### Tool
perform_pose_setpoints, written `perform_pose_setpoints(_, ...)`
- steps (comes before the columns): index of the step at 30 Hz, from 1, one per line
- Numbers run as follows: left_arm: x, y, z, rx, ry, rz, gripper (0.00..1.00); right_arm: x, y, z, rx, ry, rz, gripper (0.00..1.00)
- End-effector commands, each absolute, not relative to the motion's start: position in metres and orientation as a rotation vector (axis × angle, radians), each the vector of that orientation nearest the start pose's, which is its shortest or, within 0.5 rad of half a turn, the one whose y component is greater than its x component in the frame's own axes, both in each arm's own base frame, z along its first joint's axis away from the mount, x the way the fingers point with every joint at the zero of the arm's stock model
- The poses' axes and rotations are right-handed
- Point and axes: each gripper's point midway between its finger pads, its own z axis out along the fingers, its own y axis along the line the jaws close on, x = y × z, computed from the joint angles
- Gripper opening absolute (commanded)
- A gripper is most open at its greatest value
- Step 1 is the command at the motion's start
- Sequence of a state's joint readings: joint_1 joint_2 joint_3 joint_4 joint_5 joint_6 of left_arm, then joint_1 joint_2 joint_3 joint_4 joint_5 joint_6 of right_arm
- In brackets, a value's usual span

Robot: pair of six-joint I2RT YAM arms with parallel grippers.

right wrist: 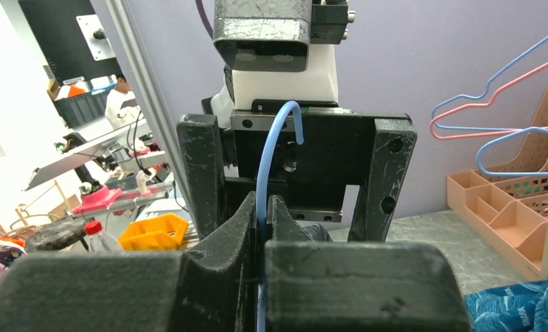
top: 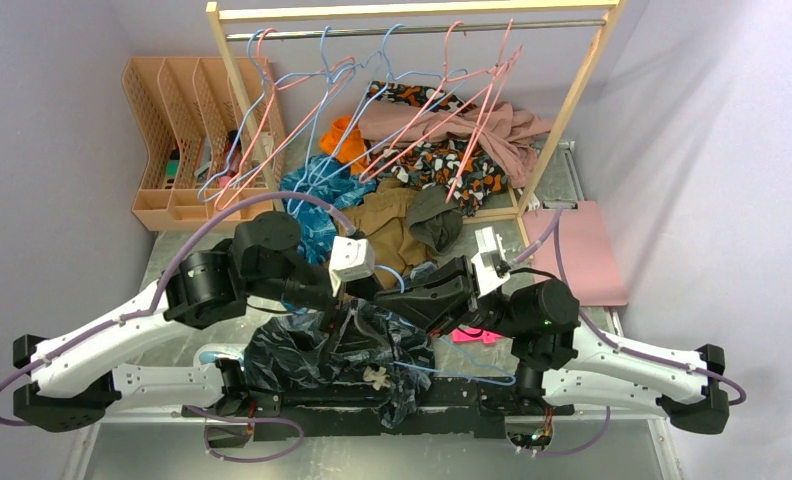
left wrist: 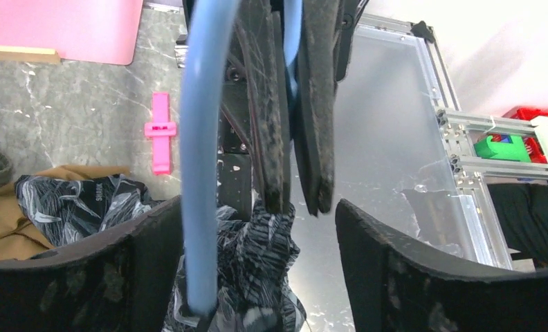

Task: Place the shorts on the hanger
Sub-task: Hang the shorts on the hanger.

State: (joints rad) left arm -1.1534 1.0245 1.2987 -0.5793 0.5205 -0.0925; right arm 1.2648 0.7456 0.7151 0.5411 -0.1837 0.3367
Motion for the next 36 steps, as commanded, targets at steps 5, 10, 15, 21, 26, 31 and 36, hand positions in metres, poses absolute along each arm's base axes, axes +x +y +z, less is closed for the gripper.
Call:
perform_pose_setpoints(5,0.035,-0.289,0.406,1.284,1.410,-1.306,0.92,0.043,0.291,0.449,-0.654,0.894,1.555,0.00)
perform_pose_setpoints(10,0.045,-0.271,0.398,1.254,1.482,-1.194,0.91,0.042,0.290,0.449,-0.657,0.894,1.557,0.00)
perform_pose_setpoints(15,0.045,-0.266,0.372,1.298,1.578,-1.151,0.82,0.042,0.292,0.449,-0.663,0.894,1.558,0.00)
perform_pose_setpoints(21,0.045,-0.273,0.348,1.345,1.640,-1.148,0.66,0.041,0.295,0.450,-0.666,0.893,1.564,0.00)
perform_pose_setpoints(26,0.047,-0.282,0.339,1.369,1.647,-1.145,0.53,0.042,0.295,0.450,-0.664,0.895,1.565,0.00)
perform_pose_setpoints(31,0.046,-0.295,0.347,1.388,1.596,-1.188,0.15,0.042,0.296,0.449,-0.662,0.896,1.570,0.00)
perform_pose_setpoints(36,0.046,-0.306,0.365,1.374,1.513,-1.235,0.19,0.041,0.297,0.449,-0.667,0.896,1.574,0.00)
